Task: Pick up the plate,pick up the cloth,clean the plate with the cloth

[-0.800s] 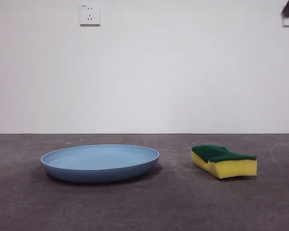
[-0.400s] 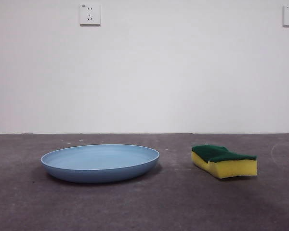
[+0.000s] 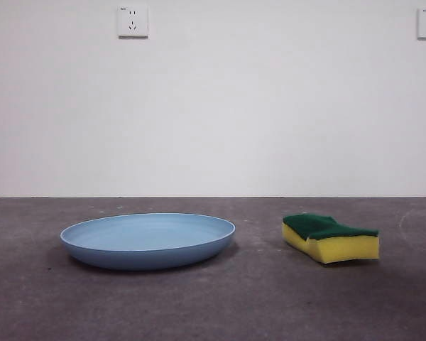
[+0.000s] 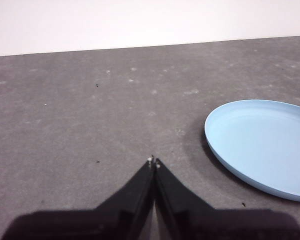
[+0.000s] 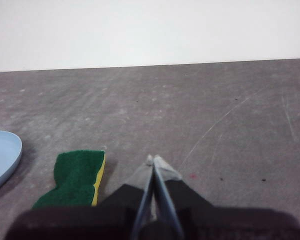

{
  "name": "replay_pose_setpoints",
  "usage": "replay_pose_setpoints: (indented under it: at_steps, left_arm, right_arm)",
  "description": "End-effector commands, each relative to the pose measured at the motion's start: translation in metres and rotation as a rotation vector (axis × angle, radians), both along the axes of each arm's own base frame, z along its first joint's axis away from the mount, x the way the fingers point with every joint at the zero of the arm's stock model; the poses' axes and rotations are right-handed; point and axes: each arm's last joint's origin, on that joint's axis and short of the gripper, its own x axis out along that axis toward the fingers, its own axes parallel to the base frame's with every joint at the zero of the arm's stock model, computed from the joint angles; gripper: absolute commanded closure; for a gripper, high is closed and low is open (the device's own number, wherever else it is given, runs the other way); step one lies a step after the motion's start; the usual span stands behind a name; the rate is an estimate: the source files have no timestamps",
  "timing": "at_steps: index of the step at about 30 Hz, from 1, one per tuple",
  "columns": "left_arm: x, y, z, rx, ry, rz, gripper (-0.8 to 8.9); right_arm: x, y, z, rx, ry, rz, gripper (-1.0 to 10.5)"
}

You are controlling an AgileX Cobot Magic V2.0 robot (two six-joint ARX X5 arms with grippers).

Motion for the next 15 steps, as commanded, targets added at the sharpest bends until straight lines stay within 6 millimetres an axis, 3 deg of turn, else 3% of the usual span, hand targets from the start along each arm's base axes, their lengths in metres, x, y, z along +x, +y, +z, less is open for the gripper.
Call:
replay_pose_setpoints:
  at_steps: [1, 15]
  left_arm:
    - [0.0005, 0.0003, -0.0042, -0.003, 0.009, 0.004, 8.17]
    - [0.0005, 0.0003, -0.0042, -0.003, 0.009, 0.004, 8.17]
  right_arm:
    - [-0.0007, -0.0001, -0.0061, 0.038, 0.017, -0.005, 9.5]
    - [-0.0015, -0.0005, -0.0123, 0.072, 0.09, -0.025, 9.5]
